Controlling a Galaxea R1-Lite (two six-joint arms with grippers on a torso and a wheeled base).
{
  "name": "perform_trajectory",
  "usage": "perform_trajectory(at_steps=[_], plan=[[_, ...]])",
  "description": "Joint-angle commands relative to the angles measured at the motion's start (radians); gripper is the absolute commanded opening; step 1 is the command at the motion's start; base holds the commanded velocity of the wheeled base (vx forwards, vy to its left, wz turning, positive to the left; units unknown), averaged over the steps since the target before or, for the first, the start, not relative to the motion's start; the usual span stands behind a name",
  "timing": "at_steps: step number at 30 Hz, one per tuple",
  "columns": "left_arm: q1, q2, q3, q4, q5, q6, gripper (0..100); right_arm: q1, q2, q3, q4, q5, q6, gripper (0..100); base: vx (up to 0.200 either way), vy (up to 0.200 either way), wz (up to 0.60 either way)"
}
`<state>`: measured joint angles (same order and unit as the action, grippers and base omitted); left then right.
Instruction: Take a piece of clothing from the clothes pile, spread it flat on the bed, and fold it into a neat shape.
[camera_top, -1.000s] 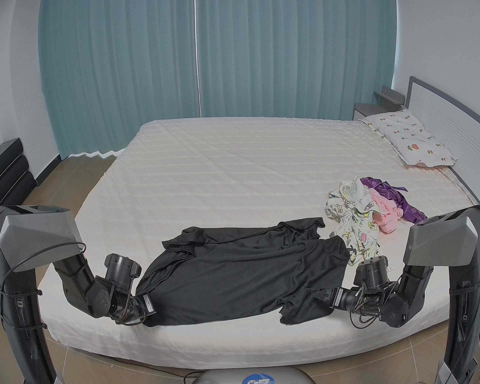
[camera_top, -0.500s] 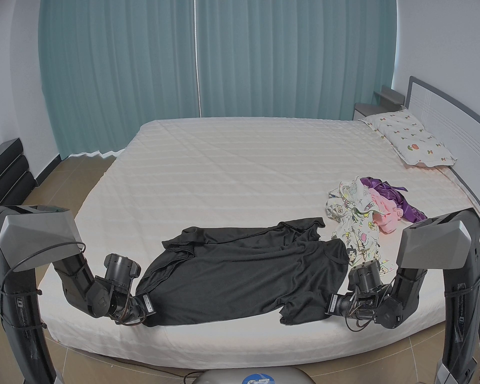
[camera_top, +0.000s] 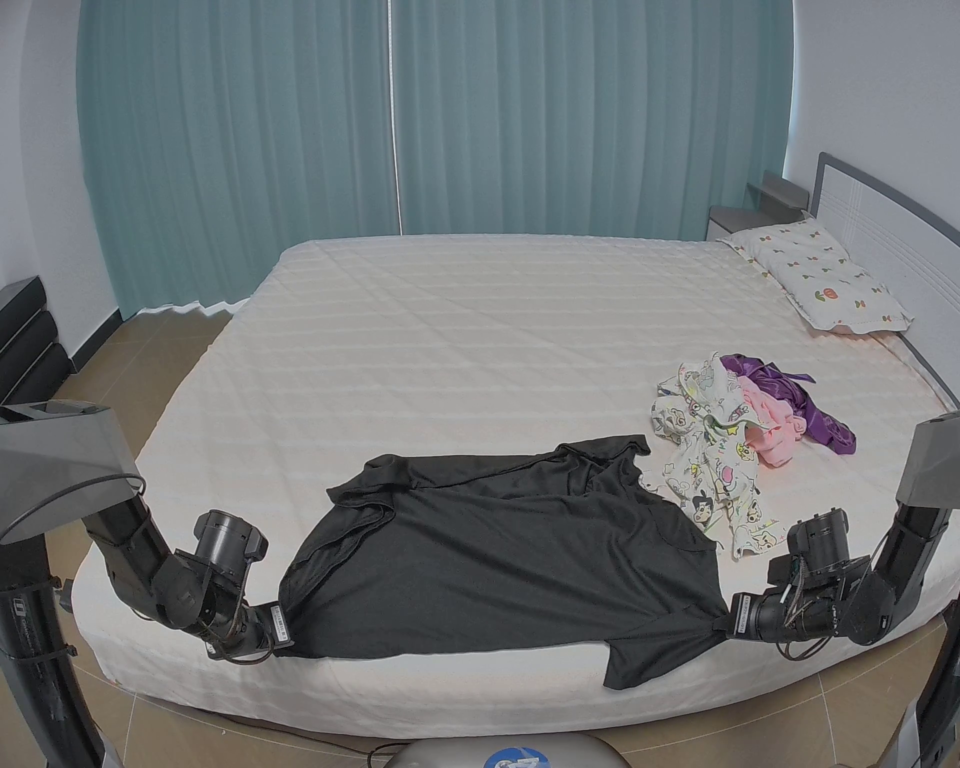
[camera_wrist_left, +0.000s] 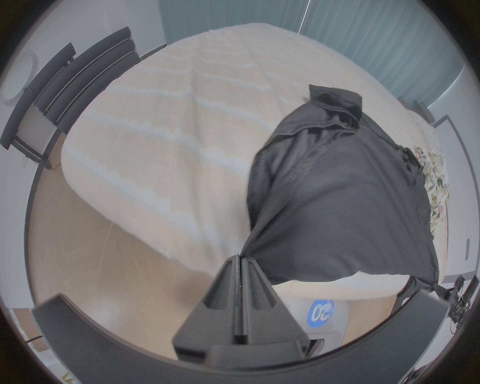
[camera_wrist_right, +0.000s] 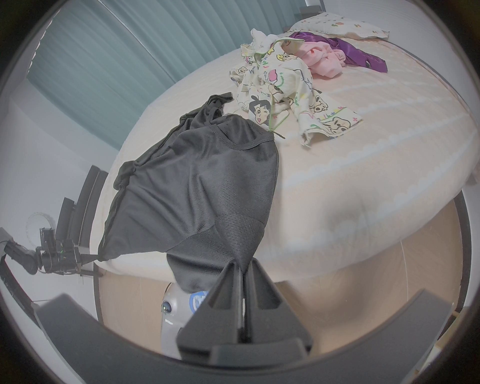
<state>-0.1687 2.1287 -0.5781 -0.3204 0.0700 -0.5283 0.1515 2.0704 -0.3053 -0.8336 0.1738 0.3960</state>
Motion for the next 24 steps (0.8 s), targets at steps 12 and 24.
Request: perform_trajectory(at_steps=[12,24], plan=[[-0.003,-0.019,0.004,0.031,-0.001,0.047,100,-0.012,0.053,-0.011,0.013,-0.008,-0.039,100,0.000,0.000,0.00],[0.020,-0.055,-0.091,0.000,-0.096,-0.045,100,-0.012,0.014,-0.136,-0.044,-0.011,0.107,100,0.000,0.000,0.00]])
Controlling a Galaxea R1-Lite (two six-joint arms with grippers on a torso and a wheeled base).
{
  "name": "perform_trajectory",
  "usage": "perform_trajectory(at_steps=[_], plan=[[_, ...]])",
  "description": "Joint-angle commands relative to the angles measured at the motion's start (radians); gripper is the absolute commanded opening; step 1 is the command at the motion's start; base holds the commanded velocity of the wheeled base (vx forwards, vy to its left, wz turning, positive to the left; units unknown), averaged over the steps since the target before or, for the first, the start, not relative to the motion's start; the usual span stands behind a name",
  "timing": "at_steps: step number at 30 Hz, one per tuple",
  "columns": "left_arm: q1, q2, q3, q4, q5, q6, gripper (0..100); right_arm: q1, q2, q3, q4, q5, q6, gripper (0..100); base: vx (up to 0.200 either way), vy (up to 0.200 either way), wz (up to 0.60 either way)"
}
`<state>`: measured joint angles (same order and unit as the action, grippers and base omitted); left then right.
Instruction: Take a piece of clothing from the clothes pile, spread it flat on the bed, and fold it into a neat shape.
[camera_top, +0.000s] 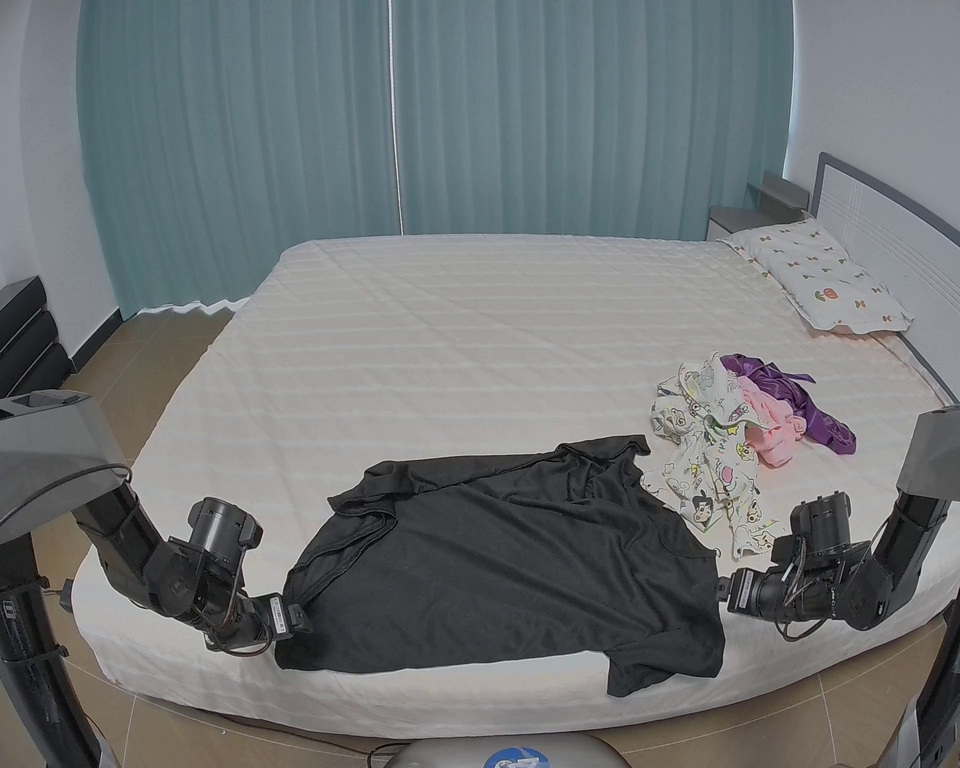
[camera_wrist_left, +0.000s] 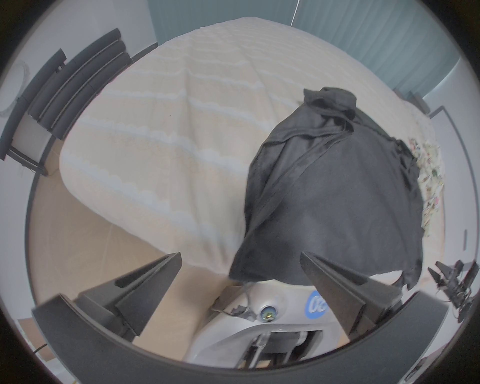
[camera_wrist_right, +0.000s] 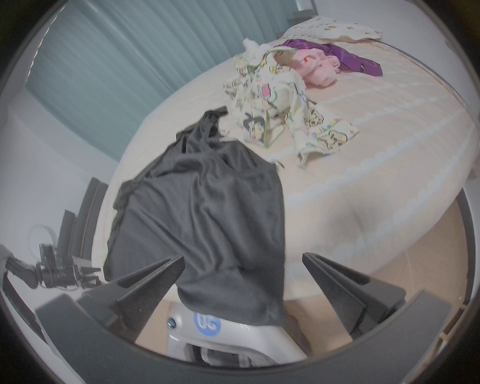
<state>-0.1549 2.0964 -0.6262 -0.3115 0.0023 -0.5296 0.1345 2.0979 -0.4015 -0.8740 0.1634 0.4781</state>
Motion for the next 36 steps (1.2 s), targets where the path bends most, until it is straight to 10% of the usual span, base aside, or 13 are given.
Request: perform_trajectory(at_steps=[1,36], plan=[[0.006,-0.022,-0.049,-0.009,-0.036,-0.056,100,0.007,-0.012,-0.045,-0.003,-0.001,0.027,100,0.000,0.000,0.00],[0.020,0.010,-0.107,-0.009,-0.079,-0.130,100,0.034,0.087,-0.161,-0.005,0.001,0.093,100,0.069,0.000,0.00]])
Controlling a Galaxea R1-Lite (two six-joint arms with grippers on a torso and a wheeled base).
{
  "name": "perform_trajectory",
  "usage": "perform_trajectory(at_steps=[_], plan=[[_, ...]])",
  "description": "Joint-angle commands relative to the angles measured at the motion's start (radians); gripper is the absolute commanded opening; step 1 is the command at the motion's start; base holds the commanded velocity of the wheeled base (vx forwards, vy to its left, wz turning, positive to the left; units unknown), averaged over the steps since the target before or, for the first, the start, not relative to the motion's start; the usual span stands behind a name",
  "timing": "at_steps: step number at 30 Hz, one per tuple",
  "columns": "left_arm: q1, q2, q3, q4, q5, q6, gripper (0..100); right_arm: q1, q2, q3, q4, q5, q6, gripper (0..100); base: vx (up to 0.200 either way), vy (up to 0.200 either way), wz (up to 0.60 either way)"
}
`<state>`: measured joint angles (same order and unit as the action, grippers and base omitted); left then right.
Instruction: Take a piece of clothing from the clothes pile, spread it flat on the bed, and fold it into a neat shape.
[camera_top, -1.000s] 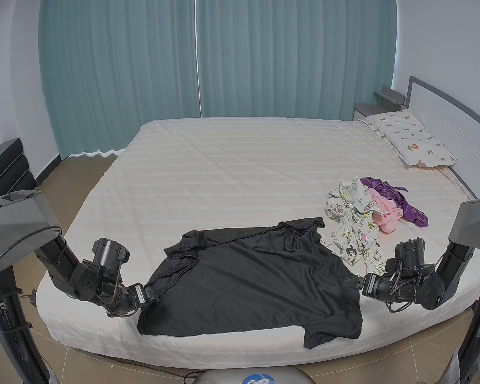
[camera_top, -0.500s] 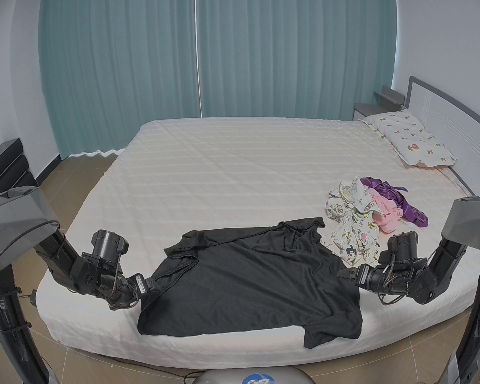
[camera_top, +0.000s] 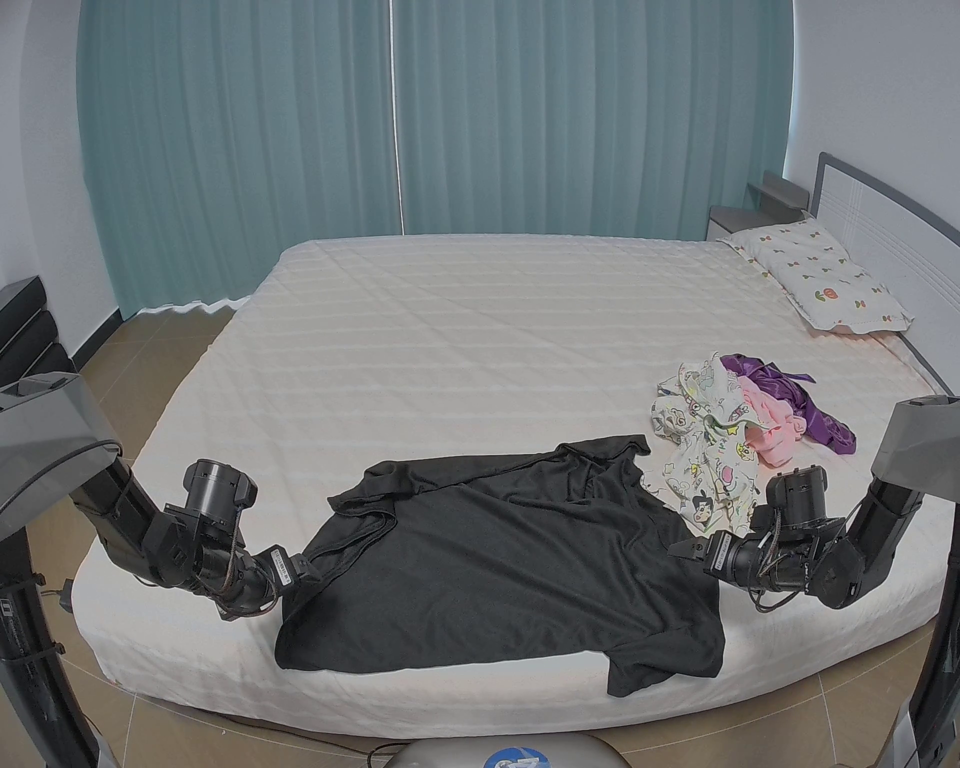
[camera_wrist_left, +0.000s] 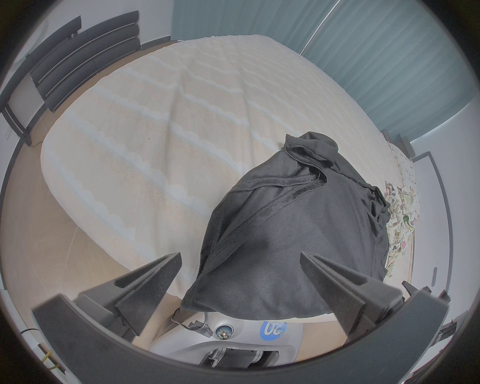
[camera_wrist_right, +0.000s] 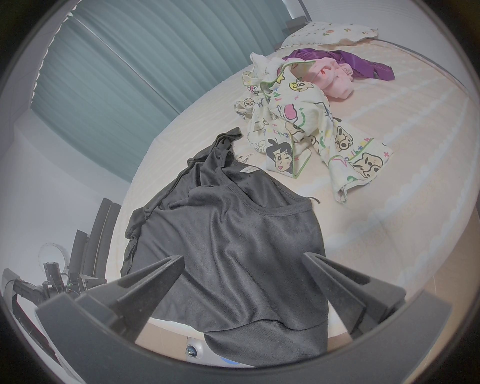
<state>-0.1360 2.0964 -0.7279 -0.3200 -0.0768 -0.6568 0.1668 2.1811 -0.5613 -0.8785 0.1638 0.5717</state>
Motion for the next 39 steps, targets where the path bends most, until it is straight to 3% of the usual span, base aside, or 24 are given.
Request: perform_trajectory(at_steps=[1,5,11,26,39], plan=[[0.001,0.011,-0.010,-0.001,0.000,-0.010,100,0.000,0.003,-0.002,0.000,0.000,0.000,100,0.000,0.000,0.00],[0.006,0.008,-0.007,-0.001,-0.003,-0.026,100,0.002,0.003,0.000,0.000,0.000,0.000,100,0.000,0.000,0.00],[0.006,0.010,-0.002,-0.001,-0.003,-0.024,100,0.005,0.000,0.004,0.000,-0.001,0.000,100,0.000,0.200,0.00],[0.003,0.008,-0.012,-0.004,-0.001,-0.024,100,0.007,-0.006,0.006,0.000,-0.003,0.000,100,0.000,0.000,0.00],[-0.019,0.007,-0.016,-0.002,0.002,-0.027,100,0.008,0.000,-0.003,-0.002,-0.001,0.000,100,0.200,0.000,0.00]])
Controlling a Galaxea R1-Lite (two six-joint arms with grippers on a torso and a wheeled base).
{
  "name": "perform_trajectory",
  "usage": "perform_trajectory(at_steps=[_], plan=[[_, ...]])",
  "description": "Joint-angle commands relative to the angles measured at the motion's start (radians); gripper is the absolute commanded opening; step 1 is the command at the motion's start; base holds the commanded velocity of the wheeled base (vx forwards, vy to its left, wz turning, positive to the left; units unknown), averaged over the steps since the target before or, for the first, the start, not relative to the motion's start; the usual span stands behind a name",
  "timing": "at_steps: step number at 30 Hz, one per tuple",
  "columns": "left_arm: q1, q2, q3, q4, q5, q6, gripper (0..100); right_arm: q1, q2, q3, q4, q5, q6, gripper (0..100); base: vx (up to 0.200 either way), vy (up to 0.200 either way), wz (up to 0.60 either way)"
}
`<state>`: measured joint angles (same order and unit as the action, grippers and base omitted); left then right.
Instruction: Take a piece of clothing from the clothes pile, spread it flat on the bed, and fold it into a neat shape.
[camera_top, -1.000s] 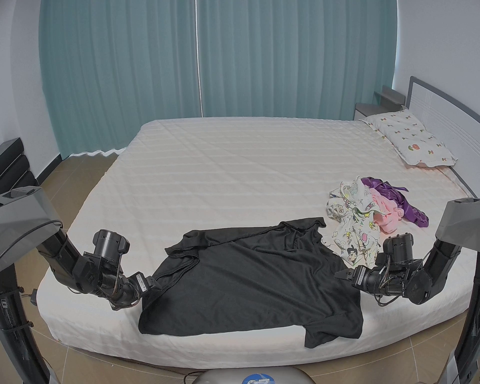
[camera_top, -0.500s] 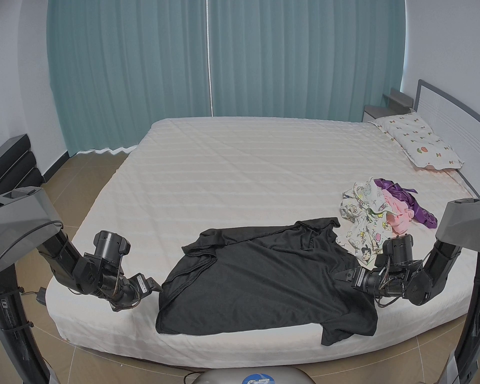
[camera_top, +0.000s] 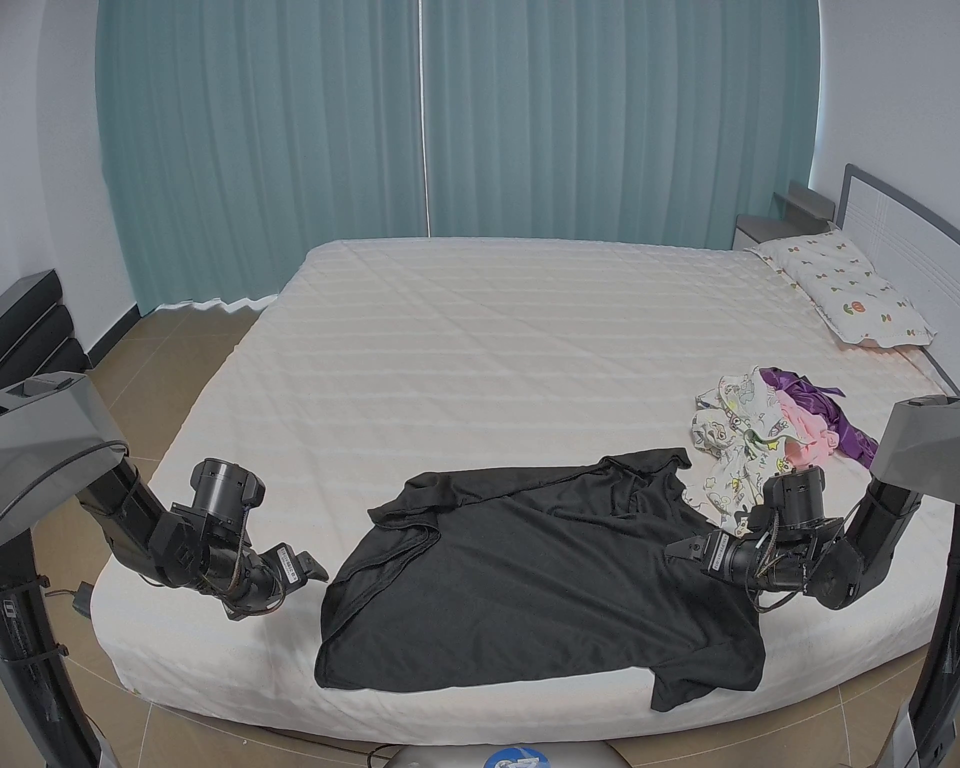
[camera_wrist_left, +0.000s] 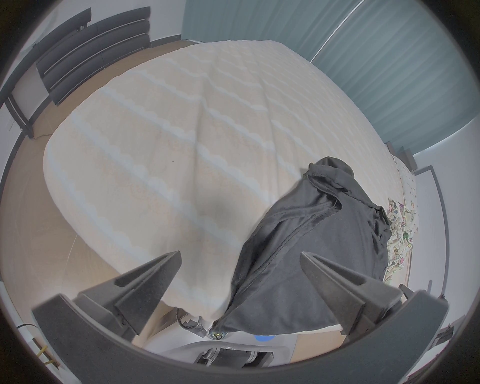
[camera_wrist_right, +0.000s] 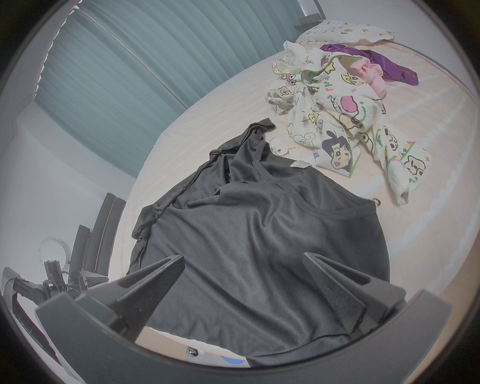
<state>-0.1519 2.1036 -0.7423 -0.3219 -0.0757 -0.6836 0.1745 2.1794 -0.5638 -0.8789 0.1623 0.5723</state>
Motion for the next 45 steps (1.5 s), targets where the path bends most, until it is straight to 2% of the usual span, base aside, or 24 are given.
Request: perform_trajectory(at_steps=[1,6,11,22,33,34,44,45], plan=[[-0.005,-0.001,0.000,0.000,0.002,-0.001,100,0.000,0.002,-0.001,-0.002,0.000,0.000,100,0.200,0.000,0.00],[-0.020,-0.002,-0.012,-0.002,0.011,-0.001,100,-0.001,-0.006,0.001,-0.002,-0.001,0.000,100,0.040,0.000,0.00],[-0.058,0.015,-0.146,0.011,0.019,-0.059,100,0.000,-0.006,0.004,-0.002,-0.003,0.000,100,0.000,0.000,0.00],[-0.129,0.220,-0.396,0.015,0.063,-0.059,100,-0.001,-0.024,0.015,-0.002,-0.003,0.000,100,0.000,0.000,0.00],[-0.164,0.306,-0.485,0.043,0.067,-0.060,100,-0.003,-0.021,0.013,0.000,-0.003,0.001,100,0.000,0.000,0.00],[-0.169,0.323,-0.512,0.057,0.070,-0.060,0,-0.003,-0.016,0.012,-0.002,-0.003,0.004,100,0.000,0.000,0.00],[-0.156,0.351,-0.621,0.126,0.139,-0.059,0,-0.007,-0.009,0.001,-0.002,-0.001,0.044,100,0.000,0.000,0.00],[-0.127,0.355,-0.667,0.135,0.142,-0.057,0,-0.010,-0.009,-0.001,-0.002,-0.001,0.044,100,0.000,0.000,0.00]])
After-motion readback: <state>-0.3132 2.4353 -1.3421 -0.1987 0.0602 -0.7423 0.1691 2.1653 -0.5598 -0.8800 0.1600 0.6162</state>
